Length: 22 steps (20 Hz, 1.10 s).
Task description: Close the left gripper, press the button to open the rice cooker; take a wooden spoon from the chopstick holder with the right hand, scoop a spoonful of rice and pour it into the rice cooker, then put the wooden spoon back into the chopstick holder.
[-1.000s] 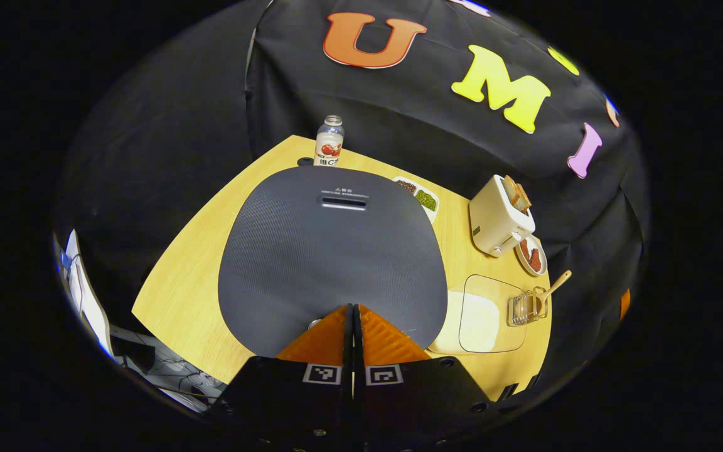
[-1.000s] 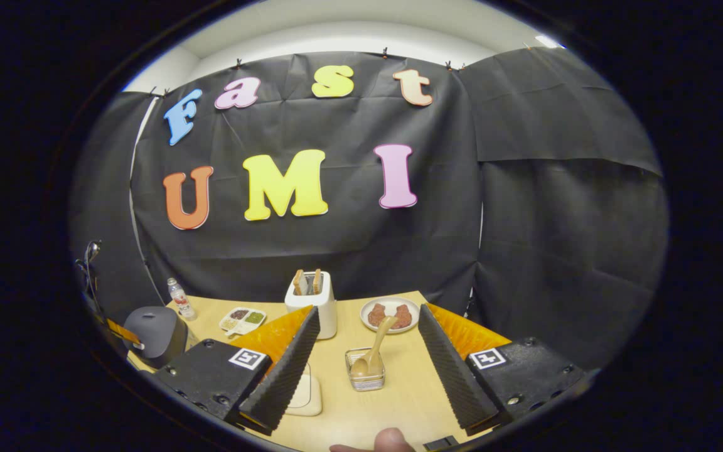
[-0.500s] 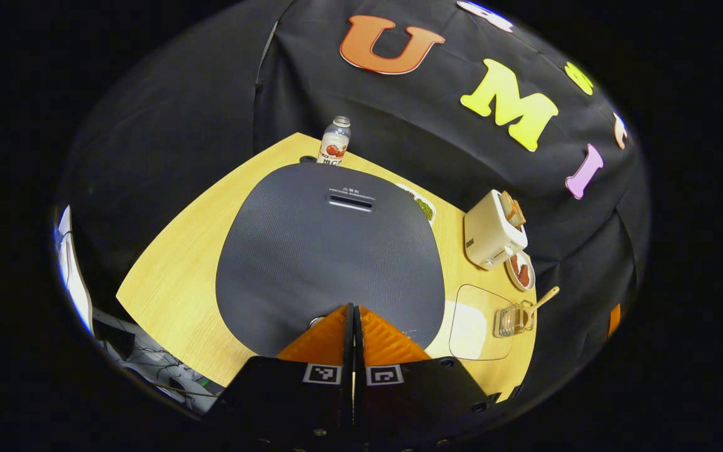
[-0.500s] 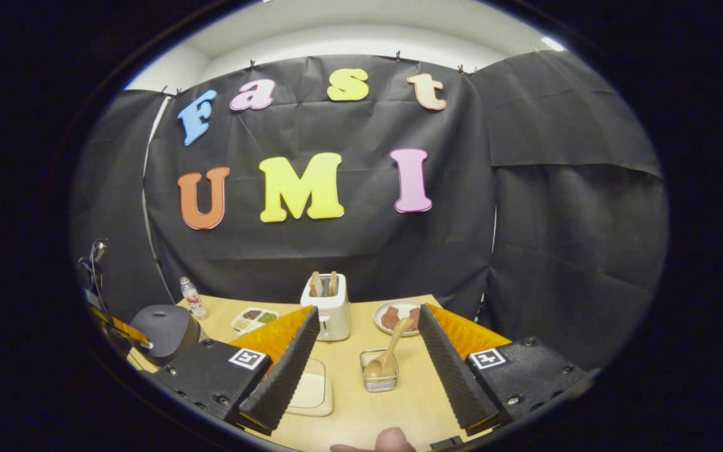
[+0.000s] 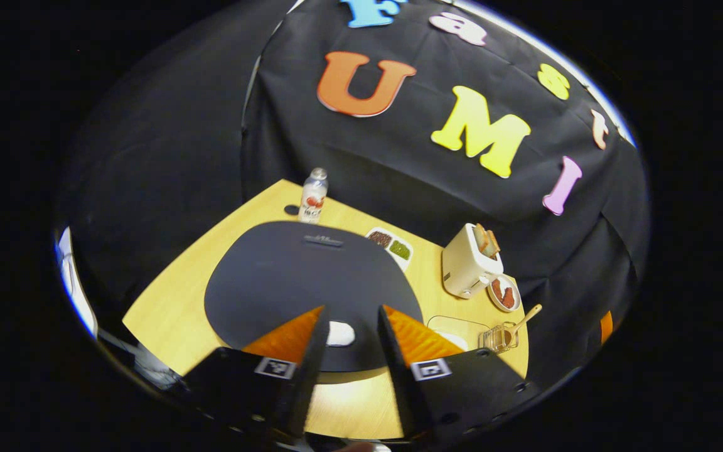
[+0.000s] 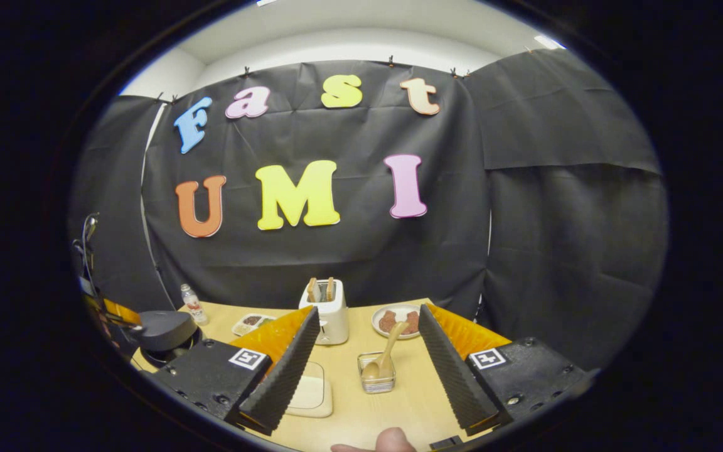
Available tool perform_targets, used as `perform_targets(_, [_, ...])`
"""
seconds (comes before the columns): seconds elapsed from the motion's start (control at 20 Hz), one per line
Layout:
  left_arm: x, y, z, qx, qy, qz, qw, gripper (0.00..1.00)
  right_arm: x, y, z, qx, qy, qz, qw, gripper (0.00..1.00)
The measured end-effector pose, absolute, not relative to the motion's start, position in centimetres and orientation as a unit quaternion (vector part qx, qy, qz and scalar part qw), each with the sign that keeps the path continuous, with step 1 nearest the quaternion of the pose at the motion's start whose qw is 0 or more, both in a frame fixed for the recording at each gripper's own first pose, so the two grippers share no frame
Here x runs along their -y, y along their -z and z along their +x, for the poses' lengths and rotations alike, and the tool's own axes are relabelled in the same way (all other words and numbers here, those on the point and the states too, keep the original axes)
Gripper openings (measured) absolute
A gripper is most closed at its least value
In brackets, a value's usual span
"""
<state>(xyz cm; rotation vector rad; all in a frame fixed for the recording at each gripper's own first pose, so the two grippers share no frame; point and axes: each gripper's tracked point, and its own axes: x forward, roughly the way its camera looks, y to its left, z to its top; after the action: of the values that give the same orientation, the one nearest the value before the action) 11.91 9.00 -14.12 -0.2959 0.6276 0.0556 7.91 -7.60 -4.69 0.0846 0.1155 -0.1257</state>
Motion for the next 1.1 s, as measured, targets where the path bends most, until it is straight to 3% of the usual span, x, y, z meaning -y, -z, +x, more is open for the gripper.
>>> perform_targets(0.1, [-9.6,11.5,13.4,-0.259,-0.038,-0.081,0.962,0.88,7.8,4.4,7.7,-0.055,0.064,0.043,0.996,1.00])
perform_targets(0.15, [-9.8,10.2,14.1,-0.235,-0.041,-0.051,0.970,0.99,8.0,4.2,7.6,-0.052,0.065,0.043,0.996,1.00])
perform_targets(0.2, [-9.7,8.6,14.6,-0.210,-0.040,-0.034,0.976,0.96,8.2,4.0,7.7,-0.049,0.067,0.043,0.996,0.96])
perform_targets(0.35, [-9.2,4.6,15.9,-0.145,-0.034,-0.020,0.989,0.96,8.9,3.7,7.7,-0.044,0.065,0.047,0.996,1.00])
perform_targets(0.55, [-9.7,3.1,15.6,-0.109,-0.050,-0.026,0.992,0.95,9.6,3.3,8.2,-0.041,0.046,0.049,0.997,1.00])
perform_targets(0.6, [-9.4,2.5,15.2,-0.096,-0.051,-0.024,0.994,0.84,10.0,3.5,8.5,-0.041,0.044,0.048,0.997,1.00])
perform_targets(0.65, [-9.3,1.9,14.7,-0.083,-0.051,-0.016,0.995,0.95,10.5,3.8,8.9,-0.044,0.043,0.047,0.997,1.00])
perform_targets(0.95, [-6.5,0.9,11.7,-0.051,-0.058,0.023,0.997,0.94,11.9,6.1,11.9,-0.077,0.016,0.035,0.996,1.00])
perform_targets(1.0, [-5.8,0.9,11.3,-0.050,-0.053,0.022,0.997,0.94,11.9,6.5,12.7,-0.081,0.009,0.036,0.996,0.96])
perform_targets(1.1, [-4.4,0.7,11.0,-0.047,-0.043,0.020,0.998,0.94,11.5,8.7,14.6,-0.103,-0.017,0.032,0.994,1.00])
